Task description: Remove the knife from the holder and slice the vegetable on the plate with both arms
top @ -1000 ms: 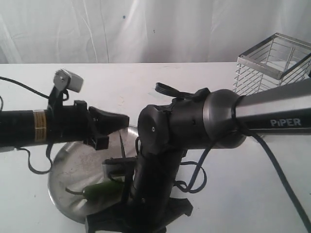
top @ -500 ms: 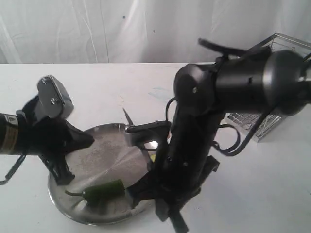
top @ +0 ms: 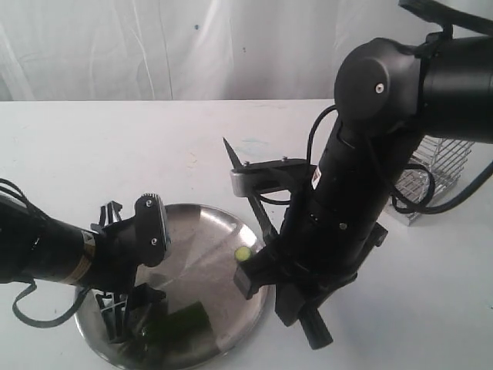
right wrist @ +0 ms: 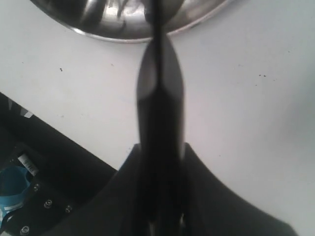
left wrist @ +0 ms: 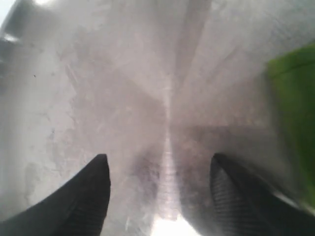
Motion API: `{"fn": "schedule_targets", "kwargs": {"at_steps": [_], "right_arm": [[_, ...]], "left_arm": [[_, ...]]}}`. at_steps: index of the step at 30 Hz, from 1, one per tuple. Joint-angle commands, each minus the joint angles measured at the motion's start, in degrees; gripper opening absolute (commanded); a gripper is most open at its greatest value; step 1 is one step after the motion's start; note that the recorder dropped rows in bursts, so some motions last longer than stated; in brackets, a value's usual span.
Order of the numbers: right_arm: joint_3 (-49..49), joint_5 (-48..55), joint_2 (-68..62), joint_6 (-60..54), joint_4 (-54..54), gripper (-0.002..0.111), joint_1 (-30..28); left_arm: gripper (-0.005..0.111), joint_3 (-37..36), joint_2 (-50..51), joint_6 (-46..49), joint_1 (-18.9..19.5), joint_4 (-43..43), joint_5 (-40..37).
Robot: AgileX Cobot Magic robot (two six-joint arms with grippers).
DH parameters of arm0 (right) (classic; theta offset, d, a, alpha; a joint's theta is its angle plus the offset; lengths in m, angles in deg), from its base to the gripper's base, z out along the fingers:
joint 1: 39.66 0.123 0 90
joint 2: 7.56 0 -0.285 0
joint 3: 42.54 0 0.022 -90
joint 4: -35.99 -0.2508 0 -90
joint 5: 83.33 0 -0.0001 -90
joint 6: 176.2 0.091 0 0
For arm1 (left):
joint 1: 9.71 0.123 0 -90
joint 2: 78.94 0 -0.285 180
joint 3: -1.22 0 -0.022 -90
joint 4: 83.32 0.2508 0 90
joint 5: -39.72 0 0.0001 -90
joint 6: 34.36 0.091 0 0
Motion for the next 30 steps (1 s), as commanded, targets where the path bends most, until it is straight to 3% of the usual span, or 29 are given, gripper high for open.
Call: {"fn": "schedule_targets", "kwargs": {"at_steps": [1, 5, 8, 11, 21, 30], "right_arm": [[0.0, -1.2, 0.6, -0.2, 1.0, 0.0, -0.3], [0.0, -1.2, 0.6, -0.3, 1.3, 0.0, -0.3], [0.0, -1.9, 0.6, -0.5, 1.3, 0.0, -0.3], [0.0, -2.8, 0.6, -0.5, 1.3, 0.0, -0.3], [0.0, -3.0, 0.6, -0.2, 1.0, 0.0, -0.3], [0.0, -2.8, 0.6, 0.2, 0.9, 0.0, -0.3]], "left_arm": [[0.063, 3.7, -0.2, -2.8, -0.6, -0.5, -3.4], [0.063, 5.1, -4.6, -12.6, -0.6, -0.1, -3.8], [0.063, 5.2, -8.5, -19.9, -0.6, 2.8, 4.8], [0.063, 3.5, -9.3, -18.2, -0.6, 2.8, 13.7], [0.063, -3.2, -4.5, -11.2, -0.6, 2.8, 7.8], [0.061, -3.4, 1.4, -10.7, -0.6, 2.8, 3.8]]}}
